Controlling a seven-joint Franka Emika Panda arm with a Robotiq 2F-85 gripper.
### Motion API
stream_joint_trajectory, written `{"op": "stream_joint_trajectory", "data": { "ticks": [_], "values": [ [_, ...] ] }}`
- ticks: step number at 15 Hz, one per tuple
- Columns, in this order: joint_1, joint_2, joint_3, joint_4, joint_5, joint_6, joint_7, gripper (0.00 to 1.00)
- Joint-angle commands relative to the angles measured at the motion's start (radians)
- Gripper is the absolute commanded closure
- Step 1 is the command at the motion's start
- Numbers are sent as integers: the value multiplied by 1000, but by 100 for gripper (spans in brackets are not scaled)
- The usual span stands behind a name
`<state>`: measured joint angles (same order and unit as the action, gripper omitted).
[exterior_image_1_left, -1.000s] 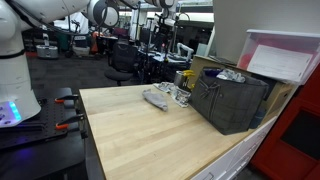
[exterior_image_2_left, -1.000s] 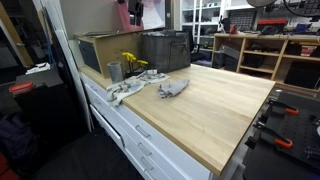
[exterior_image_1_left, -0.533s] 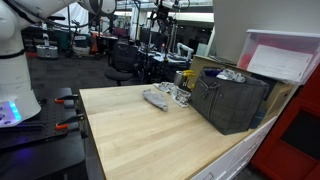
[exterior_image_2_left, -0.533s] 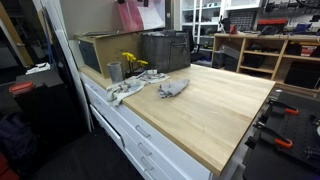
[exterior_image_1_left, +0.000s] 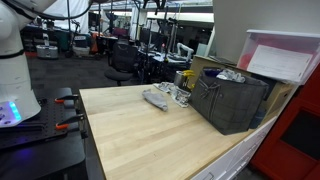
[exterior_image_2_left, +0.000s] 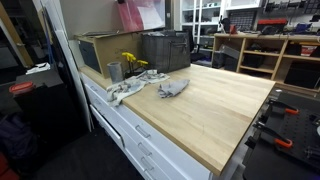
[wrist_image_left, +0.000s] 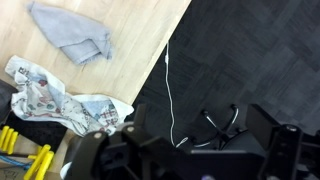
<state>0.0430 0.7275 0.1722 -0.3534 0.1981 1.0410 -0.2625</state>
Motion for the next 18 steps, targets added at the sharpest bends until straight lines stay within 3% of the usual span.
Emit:
{"op": "stream_joint_trajectory", "data": {
  "ticks": [1,5,12,15,18],
  "values": [
    [-48,-67,36,-13,88,-69,102,0],
    [-81,-126,45,-14,146,-108,184,0],
    [-83,-265,-16,-23,80,-286,250,0],
    [-32,-330,-88,0,-76,-369,209,0],
    [28,-406,-150,1,-268,-376,136,0]
  ]
}}
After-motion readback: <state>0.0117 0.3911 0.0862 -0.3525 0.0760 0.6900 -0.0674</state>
